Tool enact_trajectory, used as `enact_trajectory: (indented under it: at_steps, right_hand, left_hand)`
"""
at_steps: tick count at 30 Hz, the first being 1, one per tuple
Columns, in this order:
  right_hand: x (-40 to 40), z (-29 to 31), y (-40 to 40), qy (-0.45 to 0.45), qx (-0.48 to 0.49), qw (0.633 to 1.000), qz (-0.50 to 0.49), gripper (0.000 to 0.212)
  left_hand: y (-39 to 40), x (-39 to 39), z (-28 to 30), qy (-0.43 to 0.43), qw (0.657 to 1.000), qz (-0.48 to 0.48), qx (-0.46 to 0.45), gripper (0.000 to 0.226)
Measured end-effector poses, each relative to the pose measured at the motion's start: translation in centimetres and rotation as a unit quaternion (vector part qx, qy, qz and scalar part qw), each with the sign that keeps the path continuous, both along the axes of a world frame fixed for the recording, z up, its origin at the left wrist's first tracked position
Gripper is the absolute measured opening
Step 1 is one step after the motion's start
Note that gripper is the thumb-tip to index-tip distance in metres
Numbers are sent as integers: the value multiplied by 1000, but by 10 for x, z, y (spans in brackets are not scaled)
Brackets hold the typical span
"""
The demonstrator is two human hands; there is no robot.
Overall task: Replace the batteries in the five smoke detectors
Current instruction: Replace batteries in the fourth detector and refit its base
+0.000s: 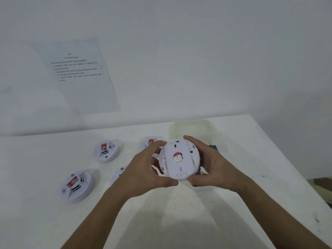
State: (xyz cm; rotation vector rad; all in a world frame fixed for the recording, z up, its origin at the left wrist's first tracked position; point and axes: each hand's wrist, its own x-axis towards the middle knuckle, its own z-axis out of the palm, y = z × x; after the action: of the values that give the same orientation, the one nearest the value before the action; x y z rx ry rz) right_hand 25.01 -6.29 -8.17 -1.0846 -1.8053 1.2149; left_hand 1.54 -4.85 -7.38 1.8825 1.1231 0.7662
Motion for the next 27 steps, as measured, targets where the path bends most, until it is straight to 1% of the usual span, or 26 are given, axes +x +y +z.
enact_trajectory:
  at_steps: [3,6,10,13,15,18,21,24,26,27]
  right_hand:
    - [-2,-6,1,15,-10,1000,4,105]
    - [-3,-11,2,27,-14,999,-12,112]
    - [-5,-11,4,58,8,997,-48,97]
    - [3,-8,4,81,-2,997,-19,90]
    - [12,-5,2,91,-24,995,8,88]
    - [20,0,2,67,-39,996,51,92]
    - [19,6,1,38,-43,995,87,98]
    - [17,4,1,17,-52,993,107,109]
    - [14,0,1,22,-58,994,92,115]
    - [13,-1,1,34,-58,995,76,113]
  left_hand:
    - [-4,3,3,20,999,23,28,85]
    - [-8,5,5,7,999,36,41,86]
    - [-10,9,7,-2,998,45,44,83]
    - [-9,3,9,-17,1000,0,-5,83]
    - [-6,-4,10,-34,997,-40,-50,89]
    - [-2,-9,11,-29,994,-66,-84,98]
    - [1,-7,14,-33,990,-99,-92,96]
    - [-2,-4,14,-56,983,-153,-81,87]
    - [-4,-1,12,-48,988,-138,-57,85]
    - [-5,0,10,-44,992,-115,-39,85]
